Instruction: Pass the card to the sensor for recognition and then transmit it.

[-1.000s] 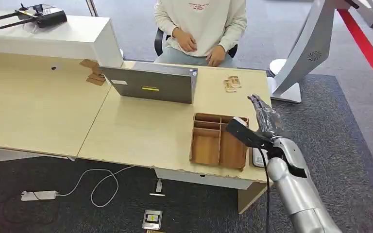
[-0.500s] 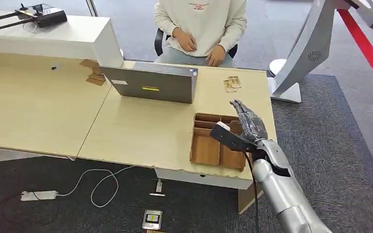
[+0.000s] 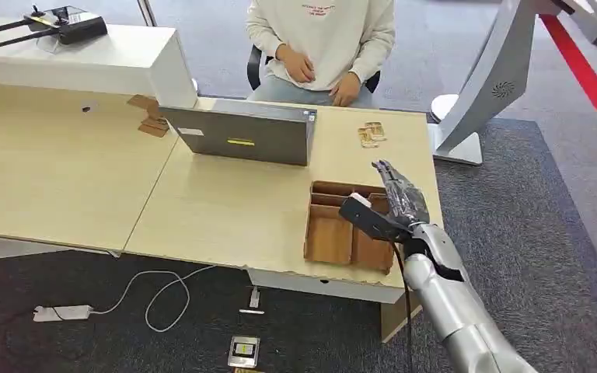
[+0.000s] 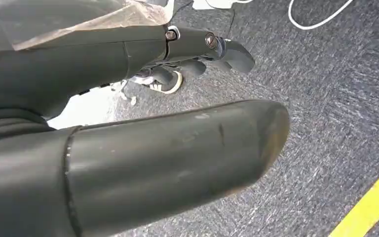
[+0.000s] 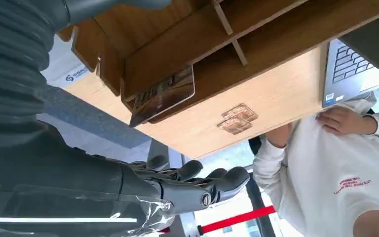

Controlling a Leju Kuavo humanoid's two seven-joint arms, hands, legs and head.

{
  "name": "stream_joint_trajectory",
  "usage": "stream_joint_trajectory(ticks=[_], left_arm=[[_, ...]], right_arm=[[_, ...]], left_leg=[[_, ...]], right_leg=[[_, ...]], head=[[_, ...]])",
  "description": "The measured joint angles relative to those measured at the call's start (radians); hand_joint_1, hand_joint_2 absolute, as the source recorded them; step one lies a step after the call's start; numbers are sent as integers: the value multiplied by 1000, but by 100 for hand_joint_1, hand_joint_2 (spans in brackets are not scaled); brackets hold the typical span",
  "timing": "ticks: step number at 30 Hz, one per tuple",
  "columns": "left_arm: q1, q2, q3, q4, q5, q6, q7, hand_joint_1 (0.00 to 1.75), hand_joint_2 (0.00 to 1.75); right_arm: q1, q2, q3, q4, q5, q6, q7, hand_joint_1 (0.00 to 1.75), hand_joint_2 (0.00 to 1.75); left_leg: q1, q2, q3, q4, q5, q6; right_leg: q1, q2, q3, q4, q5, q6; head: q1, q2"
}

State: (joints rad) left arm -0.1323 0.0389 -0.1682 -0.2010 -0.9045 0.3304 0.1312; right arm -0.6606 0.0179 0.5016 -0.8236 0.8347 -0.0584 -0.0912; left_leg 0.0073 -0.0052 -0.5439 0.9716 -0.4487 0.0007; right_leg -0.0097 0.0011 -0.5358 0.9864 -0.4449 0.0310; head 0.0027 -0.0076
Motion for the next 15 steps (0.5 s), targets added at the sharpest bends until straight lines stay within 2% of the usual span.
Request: stream_joint_trajectory(ticks=[15], left_arm=[[4, 0, -4, 0, 0, 3, 1, 0, 0]], right_arm=[[-14, -1, 6, 64, -10, -18, -7, 0, 175]], left_leg=[[0, 0, 0, 0, 0, 0]], right_leg=[[0, 0, 0, 0, 0, 0]], head=[[0, 0]])
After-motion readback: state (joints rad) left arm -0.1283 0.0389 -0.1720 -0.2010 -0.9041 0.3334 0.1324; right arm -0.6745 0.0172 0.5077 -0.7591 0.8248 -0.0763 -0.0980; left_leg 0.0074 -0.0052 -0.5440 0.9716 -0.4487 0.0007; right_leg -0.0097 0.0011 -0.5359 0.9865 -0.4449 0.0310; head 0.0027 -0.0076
